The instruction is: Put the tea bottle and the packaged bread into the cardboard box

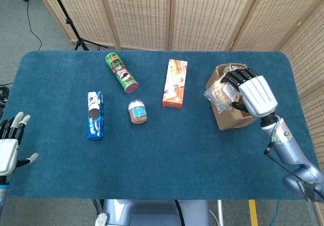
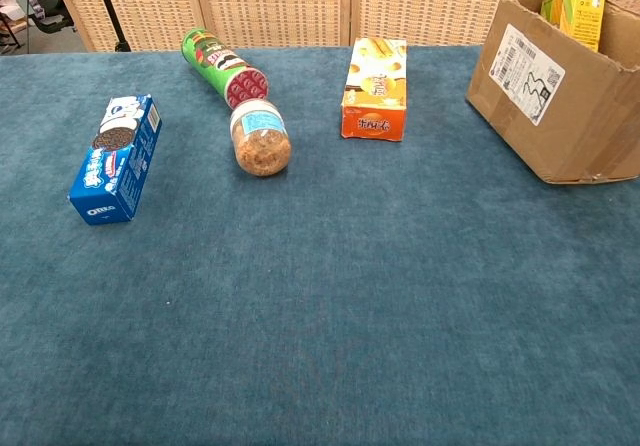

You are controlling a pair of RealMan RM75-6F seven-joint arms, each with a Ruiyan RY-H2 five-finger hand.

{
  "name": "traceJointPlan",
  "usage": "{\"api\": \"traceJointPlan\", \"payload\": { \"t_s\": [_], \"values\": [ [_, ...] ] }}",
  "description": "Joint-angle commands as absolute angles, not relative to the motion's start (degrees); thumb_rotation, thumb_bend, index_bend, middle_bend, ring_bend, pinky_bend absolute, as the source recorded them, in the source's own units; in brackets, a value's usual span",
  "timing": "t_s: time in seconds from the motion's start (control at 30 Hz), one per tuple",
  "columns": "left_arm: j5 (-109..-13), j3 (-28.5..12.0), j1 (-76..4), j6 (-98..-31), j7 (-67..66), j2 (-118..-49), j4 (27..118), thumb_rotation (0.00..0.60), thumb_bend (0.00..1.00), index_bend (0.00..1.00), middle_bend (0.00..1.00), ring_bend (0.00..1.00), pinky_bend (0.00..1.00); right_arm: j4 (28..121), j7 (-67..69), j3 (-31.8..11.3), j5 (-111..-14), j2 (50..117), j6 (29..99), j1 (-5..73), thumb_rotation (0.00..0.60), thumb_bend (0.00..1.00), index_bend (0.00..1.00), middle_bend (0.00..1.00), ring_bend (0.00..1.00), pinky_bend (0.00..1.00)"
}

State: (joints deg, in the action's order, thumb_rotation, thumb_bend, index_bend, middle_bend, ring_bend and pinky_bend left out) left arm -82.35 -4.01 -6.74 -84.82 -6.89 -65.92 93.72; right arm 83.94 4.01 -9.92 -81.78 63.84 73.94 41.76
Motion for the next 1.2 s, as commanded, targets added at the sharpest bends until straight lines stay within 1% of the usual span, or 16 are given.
{"api": "traceJointPlan", "payload": {
  "t_s": [0.03, 0.27, 0.43, 0.53, 0.73, 0.97, 1.07, 1.2],
  "values": [
    [-82.5, -3.9, -6.6, -84.9, -6.3, -65.5, 93.9, 0.6, 0.0, 0.0, 0.0, 0.0, 0.0, 84.4, -0.2, -12.2, -76.8, 66.3, 69.2, 43.7, 0.6, 0.78, 0.63, 0.54, 0.35, 0.32],
    [-82.8, -3.8, -6.4, -84.8, -5.0, -64.9, 94.1, 0.6, 0.0, 0.0, 0.0, 0.0, 0.0, 82.0, -3.1, -11.9, -74.3, 67.0, 65.9, 43.1, 0.6, 0.78, 0.63, 0.54, 0.35, 0.32],
    [-82.8, -3.7, -6.6, -84.1, -4.9, -64.7, 94.2, 0.6, 0.0, 0.0, 0.0, 0.0, 0.0, 80.2, -5.0, -10.0, -74.2, 66.6, 63.1, 42.1, 0.6, 0.78, 0.63, 0.54, 0.35, 0.32],
    [-82.8, -3.6, -6.7, -84.0, -4.9, -64.7, 94.3, 0.6, 0.0, 0.0, 0.0, 0.0, 0.0, 78.7, -5.3, -9.4, -75.0, 67.4, 62.7, 41.9, 0.6, 0.78, 0.63, 0.54, 0.35, 0.32],
    [-82.7, -3.6, -6.8, -83.5, -5.0, -64.7, 94.3, 0.6, 0.0, 0.0, 0.0, 0.0, 0.0, 72.1, -7.1, -8.0, -78.7, 69.6, 63.0, 42.1, 0.6, 0.76, 0.63, 0.54, 0.35, 0.32],
    [-82.2, -3.7, -7.0, -83.0, -5.3, -64.9, 94.3, 0.6, 0.0, 0.0, 0.0, 0.0, 0.0, 65.0, -5.6, -7.2, -80.9, 71.2, 62.7, 41.8, 0.6, 0.75, 0.63, 0.54, 0.35, 0.32],
    [-82.1, -3.7, -7.1, -82.9, -5.4, -64.9, 94.3, 0.6, 0.0, 0.0, 0.0, 0.0, 0.0, 62.5, -6.3, -6.5, -82.1, 71.8, 62.7, 41.6, 0.6, 0.73, 0.63, 0.54, 0.35, 0.32],
    [-82.0, -3.7, -7.2, -82.6, -5.6, -65.1, 94.2, 0.6, 0.0, 0.0, 0.0, 0.0, 0.0, 59.7, -7.9, -5.5, -84.6, 72.4, 63.5, 41.7, 0.6, 0.66, 0.63, 0.52, 0.35, 0.32]
  ]
}}
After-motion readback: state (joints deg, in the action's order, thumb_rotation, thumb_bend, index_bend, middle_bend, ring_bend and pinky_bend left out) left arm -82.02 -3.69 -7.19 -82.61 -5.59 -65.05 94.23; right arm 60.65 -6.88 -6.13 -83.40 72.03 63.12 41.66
